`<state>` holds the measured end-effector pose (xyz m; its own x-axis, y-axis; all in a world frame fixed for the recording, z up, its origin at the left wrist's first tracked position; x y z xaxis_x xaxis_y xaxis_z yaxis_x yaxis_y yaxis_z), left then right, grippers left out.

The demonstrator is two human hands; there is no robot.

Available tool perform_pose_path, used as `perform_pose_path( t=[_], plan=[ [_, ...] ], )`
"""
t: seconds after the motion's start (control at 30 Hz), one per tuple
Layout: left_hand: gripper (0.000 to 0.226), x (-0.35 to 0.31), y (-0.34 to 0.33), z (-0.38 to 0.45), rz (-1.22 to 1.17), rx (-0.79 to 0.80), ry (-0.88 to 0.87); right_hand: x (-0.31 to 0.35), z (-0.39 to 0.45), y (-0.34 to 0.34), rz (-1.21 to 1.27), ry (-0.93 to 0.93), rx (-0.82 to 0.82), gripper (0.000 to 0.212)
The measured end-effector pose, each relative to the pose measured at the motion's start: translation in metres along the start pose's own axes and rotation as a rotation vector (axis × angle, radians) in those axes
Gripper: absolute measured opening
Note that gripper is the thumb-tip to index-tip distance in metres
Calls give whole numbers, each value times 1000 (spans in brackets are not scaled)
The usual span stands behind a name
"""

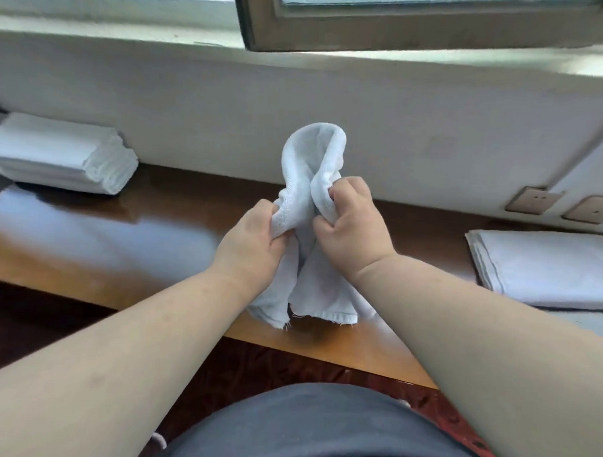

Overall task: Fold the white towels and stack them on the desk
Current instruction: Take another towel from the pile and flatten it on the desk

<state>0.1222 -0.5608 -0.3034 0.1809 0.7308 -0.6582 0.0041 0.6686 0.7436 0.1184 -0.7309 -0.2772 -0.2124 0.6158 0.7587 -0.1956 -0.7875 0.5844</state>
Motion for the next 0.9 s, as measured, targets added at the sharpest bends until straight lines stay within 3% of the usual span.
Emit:
perform_pose_path(
  t=[0.27,0.43,0.6,0.9],
  plan=[
    [17,93,91,-21,21,-190,191,67,15,-101,77,140,129,14],
    [18,143,121,-27,106,-231,337,69,31,-166,113,142,284,17],
    [17,177,141,-19,142,-276,429,66,52,-225,103,149,585,57],
    [21,248,138,35,67,-239,425,52,86,-306,-52,136,729,86]
  ],
)
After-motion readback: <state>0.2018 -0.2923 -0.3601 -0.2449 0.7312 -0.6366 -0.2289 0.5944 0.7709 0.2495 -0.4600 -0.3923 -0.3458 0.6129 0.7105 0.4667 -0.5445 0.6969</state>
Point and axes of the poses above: each hand's wrist, its own z-axis towards the middle knuckle, its own y-axis out of the back of the hand, x = y × z, the point moved 9 cm from there along z, towards the middle knuckle, and after that the axes turned 1 degree about z, right-handed, at the moved point
